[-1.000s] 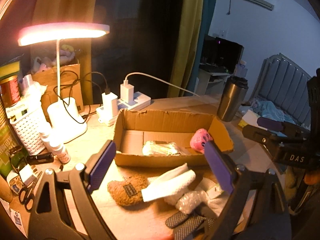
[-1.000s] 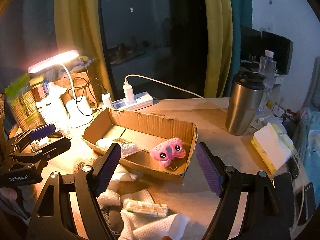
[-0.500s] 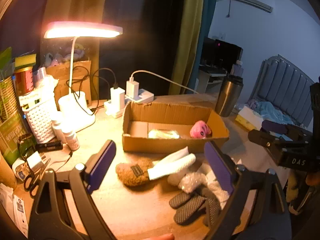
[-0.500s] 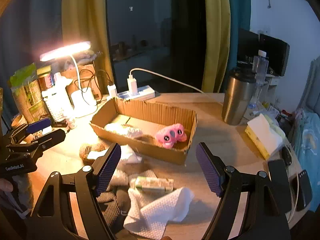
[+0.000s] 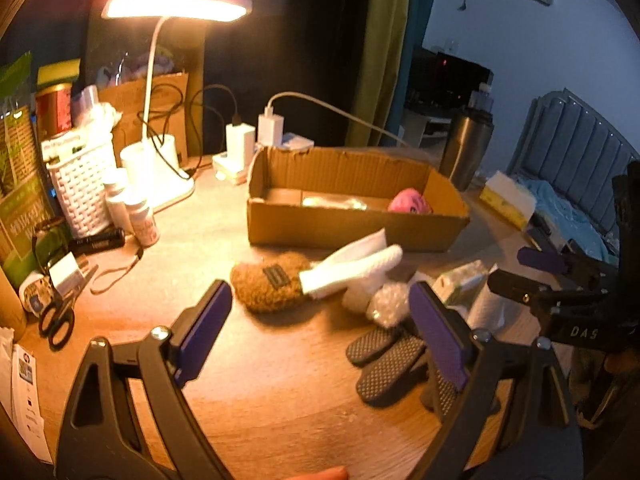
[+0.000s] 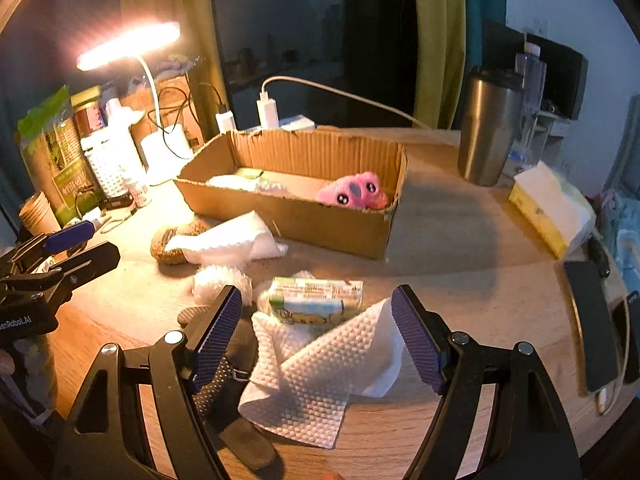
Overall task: Organize soft objects
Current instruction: 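Grasp the green-and-white wet-wipe packet with the right gripper, then grasp the bubble wrap with the left gripper while the right gripper holds the packet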
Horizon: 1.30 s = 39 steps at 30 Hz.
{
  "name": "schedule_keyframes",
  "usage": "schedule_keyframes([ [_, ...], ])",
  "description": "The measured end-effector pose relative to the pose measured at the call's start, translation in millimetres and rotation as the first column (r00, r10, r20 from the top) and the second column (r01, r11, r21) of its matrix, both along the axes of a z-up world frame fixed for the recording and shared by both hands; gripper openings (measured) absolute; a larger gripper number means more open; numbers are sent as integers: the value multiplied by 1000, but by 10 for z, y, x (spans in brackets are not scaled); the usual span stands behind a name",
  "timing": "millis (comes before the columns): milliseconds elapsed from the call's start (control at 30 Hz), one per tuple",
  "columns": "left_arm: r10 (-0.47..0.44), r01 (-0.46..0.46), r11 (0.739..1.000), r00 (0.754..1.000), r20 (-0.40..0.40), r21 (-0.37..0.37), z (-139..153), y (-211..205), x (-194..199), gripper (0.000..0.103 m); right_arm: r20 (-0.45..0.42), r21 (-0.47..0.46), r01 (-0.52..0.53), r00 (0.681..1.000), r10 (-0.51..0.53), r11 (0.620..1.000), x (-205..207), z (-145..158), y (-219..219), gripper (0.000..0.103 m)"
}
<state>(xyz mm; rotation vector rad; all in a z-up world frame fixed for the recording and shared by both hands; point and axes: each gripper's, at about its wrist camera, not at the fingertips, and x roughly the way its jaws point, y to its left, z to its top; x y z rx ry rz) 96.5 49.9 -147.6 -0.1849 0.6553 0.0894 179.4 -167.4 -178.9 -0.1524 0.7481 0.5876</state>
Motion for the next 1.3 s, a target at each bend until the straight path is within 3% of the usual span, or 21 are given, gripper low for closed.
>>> schedule_keyframes([
  [633, -11, 13, 1000, 994, -113, 17, -335, -114, 377, 91, -79, 12, -59, 995, 60, 998, 332, -365, 179, 80],
  [900, -40, 45, 999, 988, -147, 27, -386, -317, 584, 91, -56, -2, -93, 994, 93, 996, 394, -369, 167, 80],
  [1300, -52, 62, 997, 970, -236, 35, -566, -566, 963, 91, -30, 19, -37, 999, 38, 999, 502, -326, -171, 81],
])
